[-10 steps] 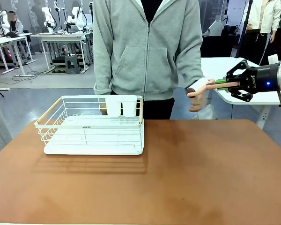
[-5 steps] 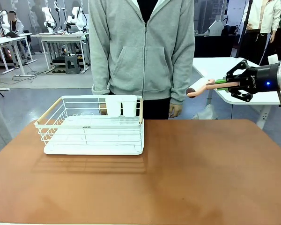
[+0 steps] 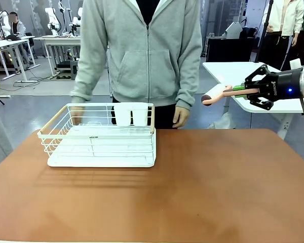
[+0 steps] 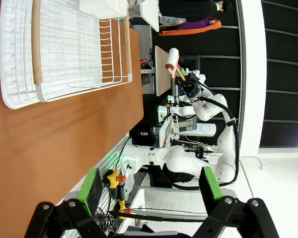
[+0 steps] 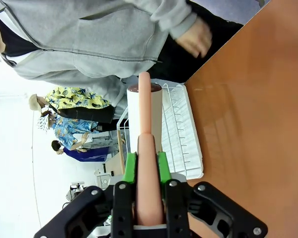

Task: Clean the table.
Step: Clean the table with the Lint Roller when the human lifts the Dish drying rack.

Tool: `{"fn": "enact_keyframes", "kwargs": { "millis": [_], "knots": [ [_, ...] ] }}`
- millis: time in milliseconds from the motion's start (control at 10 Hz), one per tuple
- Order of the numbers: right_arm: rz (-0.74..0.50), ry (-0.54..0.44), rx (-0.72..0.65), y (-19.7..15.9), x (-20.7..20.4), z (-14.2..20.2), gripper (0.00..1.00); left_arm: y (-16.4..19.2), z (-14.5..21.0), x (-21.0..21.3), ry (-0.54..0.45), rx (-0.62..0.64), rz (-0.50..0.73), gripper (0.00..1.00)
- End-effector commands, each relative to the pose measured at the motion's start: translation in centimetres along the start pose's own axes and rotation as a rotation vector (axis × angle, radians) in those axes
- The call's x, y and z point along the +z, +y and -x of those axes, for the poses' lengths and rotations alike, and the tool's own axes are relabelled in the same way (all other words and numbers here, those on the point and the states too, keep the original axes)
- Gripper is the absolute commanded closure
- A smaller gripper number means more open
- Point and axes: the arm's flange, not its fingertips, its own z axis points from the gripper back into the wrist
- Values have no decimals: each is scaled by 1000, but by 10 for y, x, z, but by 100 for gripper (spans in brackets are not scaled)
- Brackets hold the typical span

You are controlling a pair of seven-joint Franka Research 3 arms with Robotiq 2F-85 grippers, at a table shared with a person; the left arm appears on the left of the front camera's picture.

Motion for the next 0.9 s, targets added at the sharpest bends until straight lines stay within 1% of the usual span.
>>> {"fn": "enact_keyframes", "kwargs": {
  "millis": [0,800],
  "knots": [
    [-2,3,0,0,-1,1,100,0,2,2,2,-3,-10,0],
    [-2,3,0,0,-1,1,100,0,2,2,2,-3,-10,0]
  ]
}}
